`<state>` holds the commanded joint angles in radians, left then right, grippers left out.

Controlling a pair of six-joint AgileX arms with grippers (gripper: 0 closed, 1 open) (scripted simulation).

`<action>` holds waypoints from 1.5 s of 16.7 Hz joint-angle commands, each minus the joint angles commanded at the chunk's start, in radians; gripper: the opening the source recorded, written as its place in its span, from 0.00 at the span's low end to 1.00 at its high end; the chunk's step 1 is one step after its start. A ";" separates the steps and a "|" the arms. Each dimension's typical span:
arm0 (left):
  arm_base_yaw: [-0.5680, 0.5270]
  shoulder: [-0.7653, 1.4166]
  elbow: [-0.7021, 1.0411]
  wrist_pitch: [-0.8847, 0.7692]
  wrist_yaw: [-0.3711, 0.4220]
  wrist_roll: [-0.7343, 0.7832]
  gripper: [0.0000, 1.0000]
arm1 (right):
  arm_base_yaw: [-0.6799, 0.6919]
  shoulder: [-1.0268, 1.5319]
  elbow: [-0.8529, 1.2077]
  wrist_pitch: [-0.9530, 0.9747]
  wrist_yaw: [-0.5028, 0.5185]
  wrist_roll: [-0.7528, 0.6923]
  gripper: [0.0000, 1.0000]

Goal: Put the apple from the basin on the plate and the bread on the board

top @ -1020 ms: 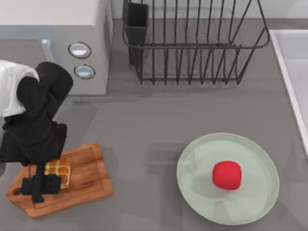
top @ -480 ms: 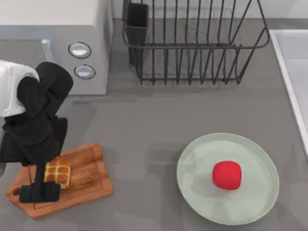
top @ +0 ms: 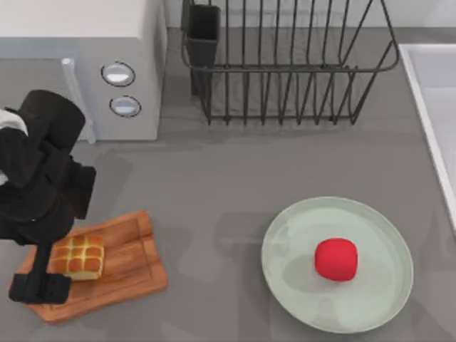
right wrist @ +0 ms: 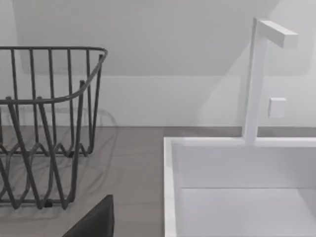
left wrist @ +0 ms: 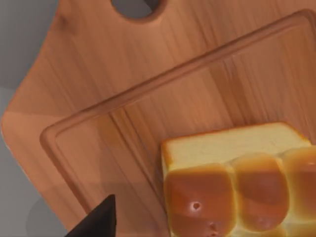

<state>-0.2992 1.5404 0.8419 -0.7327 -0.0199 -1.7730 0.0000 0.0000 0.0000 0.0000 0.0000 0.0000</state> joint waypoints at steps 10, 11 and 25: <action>0.109 -0.582 -0.305 0.259 0.001 0.671 1.00 | 0.000 0.000 0.000 0.000 0.000 0.000 1.00; 0.120 -0.625 -0.336 0.288 0.002 0.717 1.00 | 0.000 0.000 0.000 0.000 0.000 0.000 1.00; 0.272 -1.470 -0.791 0.681 0.018 1.693 1.00 | 0.000 0.000 0.000 0.000 0.000 0.000 1.00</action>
<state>-0.0273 0.0704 0.0506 -0.0513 -0.0018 -0.0800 0.0000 0.0000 0.0000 0.0000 0.0000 0.0000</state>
